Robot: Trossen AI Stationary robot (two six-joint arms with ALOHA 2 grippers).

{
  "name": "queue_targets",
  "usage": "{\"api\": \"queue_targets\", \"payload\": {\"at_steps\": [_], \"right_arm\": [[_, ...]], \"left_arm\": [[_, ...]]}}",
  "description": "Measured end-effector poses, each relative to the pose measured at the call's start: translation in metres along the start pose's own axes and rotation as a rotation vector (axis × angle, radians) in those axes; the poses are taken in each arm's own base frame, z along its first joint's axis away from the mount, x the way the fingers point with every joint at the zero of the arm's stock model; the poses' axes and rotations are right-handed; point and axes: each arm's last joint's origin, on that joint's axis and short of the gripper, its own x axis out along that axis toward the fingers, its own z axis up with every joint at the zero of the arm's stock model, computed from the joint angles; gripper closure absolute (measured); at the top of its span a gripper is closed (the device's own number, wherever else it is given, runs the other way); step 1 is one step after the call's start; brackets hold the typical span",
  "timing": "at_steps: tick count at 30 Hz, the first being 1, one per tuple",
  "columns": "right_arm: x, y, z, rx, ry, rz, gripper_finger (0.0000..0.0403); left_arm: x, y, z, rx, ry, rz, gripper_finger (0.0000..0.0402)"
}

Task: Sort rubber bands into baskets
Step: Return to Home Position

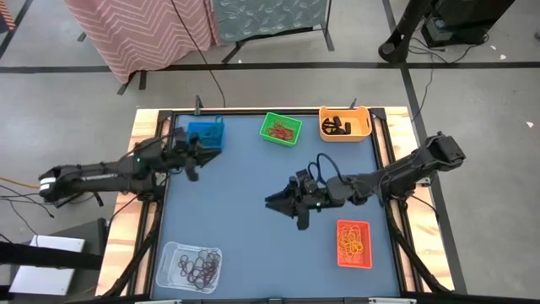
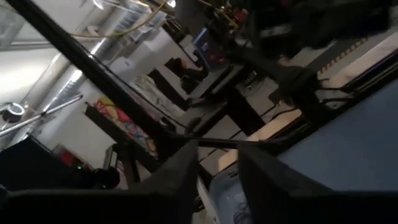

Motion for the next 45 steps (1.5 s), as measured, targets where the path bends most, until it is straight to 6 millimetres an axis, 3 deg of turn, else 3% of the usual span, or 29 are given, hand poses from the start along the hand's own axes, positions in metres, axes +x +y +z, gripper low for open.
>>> {"api": "queue_targets", "payload": {"at_steps": [4, 6, 14, 20, 23, 27, 31, 35, 40, 45], "right_arm": [[-0.013, -0.002, 0.019, -0.024, 0.036, -0.063, 0.0365], [-0.024, 0.001, 0.028, -0.051, 0.042, -0.116, 0.0390], [-0.084, 0.018, 0.049, -0.053, 0.103, -0.290, 0.0396], [-0.116, 0.021, 0.044, -0.024, 0.177, -0.365, 0.0398], [-0.125, 0.005, 0.029, 0.020, 0.264, -0.343, 0.0398], [-0.137, -0.038, 0.011, 0.060, 0.302, -0.265, 0.0398], [-0.153, -0.080, 0.013, 0.024, 0.204, -0.123, 0.0399], [-0.173, -0.113, 0.015, -0.079, 0.123, -0.111, 0.0399], [-0.192, -0.139, 0.011, -0.175, 0.117, -0.104, 0.0399], [-0.205, -0.159, 0.000, -0.165, 0.139, -0.127, 0.0399]], "left_arm": [[-0.025, 0.009, -0.017, -0.061, -0.117, -0.076, 0.0394], [-0.033, 0.013, -0.024, -0.080, -0.153, -0.102, 0.0397], [-0.047, 0.025, -0.046, -0.126, -0.194, -0.142, 0.0399], [-0.046, 0.025, -0.048, -0.107, -0.174, -0.141, 0.0400], [-0.046, 0.026, -0.049, -0.115, -0.160, -0.135, 0.0396], [-0.046, 0.026, -0.050, -0.115, -0.153, -0.130, 0.0388], [-0.046, 0.026, -0.049, -0.110, -0.159, -0.133, 0.0387], [-0.046, 0.026, -0.050, -0.110, -0.157, -0.132, 0.0386], [-0.046, 0.026, -0.050, -0.109, -0.157, -0.132, 0.0386], [-0.046, 0.027, -0.050, -0.109, -0.154, -0.130, 0.0385]]}}
